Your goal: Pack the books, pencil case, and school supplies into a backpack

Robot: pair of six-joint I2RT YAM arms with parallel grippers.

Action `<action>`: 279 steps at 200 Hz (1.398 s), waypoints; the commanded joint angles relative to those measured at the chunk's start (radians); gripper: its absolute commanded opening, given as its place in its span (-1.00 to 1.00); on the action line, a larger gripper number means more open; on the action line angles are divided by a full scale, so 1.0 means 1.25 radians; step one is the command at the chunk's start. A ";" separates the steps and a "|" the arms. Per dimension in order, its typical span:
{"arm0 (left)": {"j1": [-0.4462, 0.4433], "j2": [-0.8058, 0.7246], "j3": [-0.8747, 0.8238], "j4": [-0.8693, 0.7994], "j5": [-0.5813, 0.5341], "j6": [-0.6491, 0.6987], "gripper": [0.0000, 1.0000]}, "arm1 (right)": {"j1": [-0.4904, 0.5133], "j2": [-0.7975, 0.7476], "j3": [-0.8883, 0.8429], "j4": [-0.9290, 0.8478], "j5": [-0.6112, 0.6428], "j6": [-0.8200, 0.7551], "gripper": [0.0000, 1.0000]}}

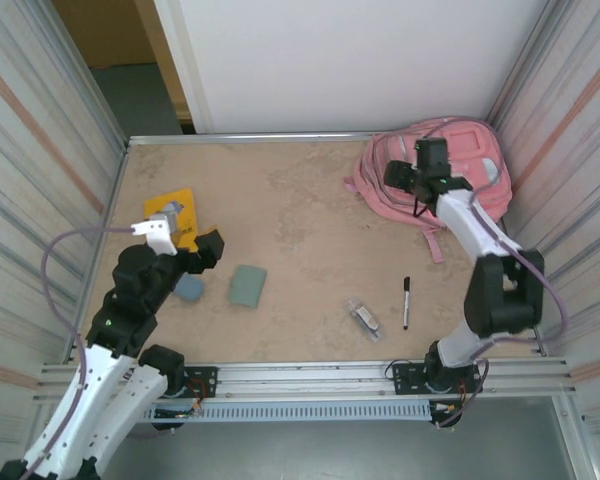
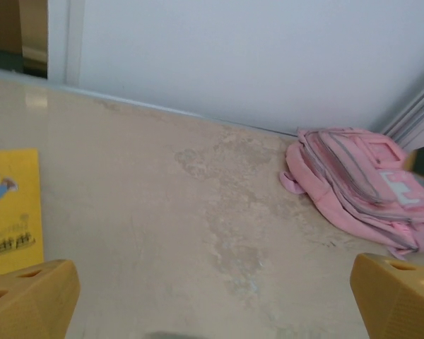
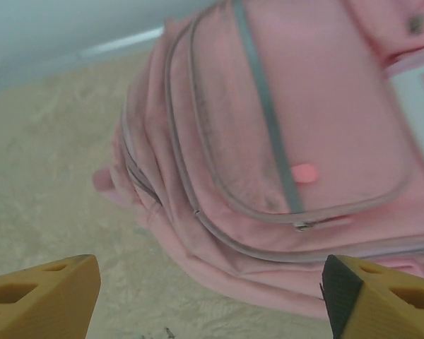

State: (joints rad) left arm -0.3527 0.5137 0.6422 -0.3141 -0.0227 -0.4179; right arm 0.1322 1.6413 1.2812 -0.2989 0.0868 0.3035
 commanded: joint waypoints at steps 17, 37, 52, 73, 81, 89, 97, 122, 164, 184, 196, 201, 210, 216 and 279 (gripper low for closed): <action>0.014 0.040 0.056 -0.221 0.167 -0.087 0.97 | 0.009 0.196 0.209 -0.152 0.073 -0.126 0.53; 0.013 0.069 0.064 -0.281 0.211 -0.103 0.97 | 0.013 0.289 0.304 -0.184 0.089 -0.156 0.49; 0.011 0.077 0.049 -0.286 0.246 -0.121 0.97 | 0.026 0.346 0.358 -0.195 0.142 -0.184 0.45; -0.006 0.077 0.022 -0.287 0.274 -0.162 0.97 | 0.040 0.421 0.422 -0.213 0.198 -0.210 0.33; -0.018 0.076 0.010 -0.286 0.274 -0.177 0.97 | 0.043 0.444 0.438 -0.219 0.197 -0.216 0.28; -0.030 0.074 0.001 -0.285 0.267 -0.187 0.97 | 0.044 0.465 0.454 -0.224 0.201 -0.220 0.21; -0.044 0.071 -0.008 -0.280 0.258 -0.195 0.97 | 0.044 0.482 0.466 -0.226 0.215 -0.221 0.14; -0.083 0.076 -0.019 -0.266 0.232 -0.223 0.97 | 0.045 0.515 0.498 -0.225 0.254 -0.237 -0.52; -0.101 0.127 0.008 -0.253 0.247 -0.225 0.97 | 0.054 0.408 0.436 -0.207 0.081 -0.207 -1.00; -0.112 0.153 0.021 -0.235 0.253 -0.228 0.97 | 0.059 0.349 0.421 -0.197 -0.060 -0.171 -1.00; -0.123 0.165 0.024 -0.218 0.248 -0.232 0.97 | 0.071 0.320 0.412 -0.192 -0.109 -0.150 -1.00; -0.127 0.171 0.024 -0.209 0.244 -0.233 0.97 | 0.078 0.307 0.409 -0.191 -0.130 -0.144 -1.00; -0.138 0.181 0.024 -0.192 0.239 -0.237 0.97 | 0.090 0.289 0.404 -0.193 -0.154 -0.135 -1.00; -0.142 0.187 0.024 -0.180 0.238 -0.241 0.97 | 0.101 0.275 0.396 -0.191 -0.168 -0.127 -1.00; -0.159 0.321 0.076 -0.051 0.293 -0.247 0.97 | 0.162 0.187 0.307 -0.097 -0.369 -0.008 -1.00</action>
State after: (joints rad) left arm -0.5453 0.8658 0.6781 -0.4656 0.2970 -0.7162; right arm 0.3206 1.9427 1.6764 -0.5259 -0.1753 0.1844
